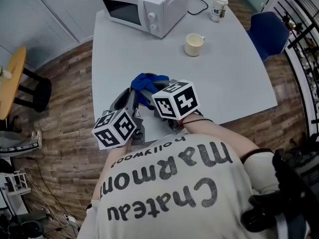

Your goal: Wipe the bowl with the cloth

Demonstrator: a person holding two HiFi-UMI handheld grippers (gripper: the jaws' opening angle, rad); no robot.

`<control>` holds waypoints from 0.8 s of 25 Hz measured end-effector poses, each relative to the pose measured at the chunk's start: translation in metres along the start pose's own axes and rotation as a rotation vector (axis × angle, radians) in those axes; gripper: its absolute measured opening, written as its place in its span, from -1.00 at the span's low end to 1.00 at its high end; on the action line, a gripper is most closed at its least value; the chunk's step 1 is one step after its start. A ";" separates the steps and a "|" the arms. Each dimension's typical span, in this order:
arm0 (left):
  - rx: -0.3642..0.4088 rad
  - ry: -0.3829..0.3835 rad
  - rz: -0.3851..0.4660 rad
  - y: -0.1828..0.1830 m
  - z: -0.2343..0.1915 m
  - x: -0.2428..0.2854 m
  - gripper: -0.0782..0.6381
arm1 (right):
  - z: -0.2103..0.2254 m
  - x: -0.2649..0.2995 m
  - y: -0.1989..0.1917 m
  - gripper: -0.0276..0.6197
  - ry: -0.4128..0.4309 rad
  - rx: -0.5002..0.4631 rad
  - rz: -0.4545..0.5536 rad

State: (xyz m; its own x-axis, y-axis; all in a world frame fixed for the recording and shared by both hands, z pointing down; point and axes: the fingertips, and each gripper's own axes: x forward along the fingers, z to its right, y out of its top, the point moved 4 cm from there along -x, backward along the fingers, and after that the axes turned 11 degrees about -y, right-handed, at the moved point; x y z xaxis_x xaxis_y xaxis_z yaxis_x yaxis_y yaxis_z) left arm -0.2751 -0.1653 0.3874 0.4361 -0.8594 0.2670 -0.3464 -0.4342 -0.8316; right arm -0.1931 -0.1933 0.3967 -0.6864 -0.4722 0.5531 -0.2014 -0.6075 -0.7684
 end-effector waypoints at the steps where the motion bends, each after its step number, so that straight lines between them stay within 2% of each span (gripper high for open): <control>1: 0.016 -0.004 -0.003 0.001 0.002 0.001 -0.56 | 0.002 0.000 -0.001 -0.72 -0.008 -0.004 -0.003; 4: 0.065 -0.013 -0.007 0.003 0.009 0.002 -0.55 | 0.005 0.001 -0.002 -0.72 -0.001 -0.018 0.000; 8: 0.126 -0.023 -0.006 0.008 0.013 -0.001 -0.55 | 0.004 0.004 -0.006 -0.72 0.095 -0.006 -0.019; 11: 0.146 -0.030 -0.017 0.006 0.016 -0.001 -0.54 | 0.000 0.006 -0.014 -0.72 0.103 -0.093 -0.054; 17: 0.064 0.006 -0.043 -0.006 0.001 -0.001 -0.55 | 0.004 0.011 -0.029 -0.72 0.013 -0.355 -0.111; 20: 0.012 0.009 -0.059 -0.011 -0.007 -0.001 -0.55 | 0.010 0.013 -0.036 -0.72 -0.031 -0.424 -0.144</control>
State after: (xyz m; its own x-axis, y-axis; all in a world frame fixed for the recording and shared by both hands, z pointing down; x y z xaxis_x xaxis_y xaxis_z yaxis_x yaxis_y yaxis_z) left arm -0.2773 -0.1616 0.3998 0.4484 -0.8346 0.3199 -0.3107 -0.4811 -0.8198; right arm -0.1876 -0.1835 0.4345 -0.6101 -0.4251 0.6686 -0.5665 -0.3559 -0.7432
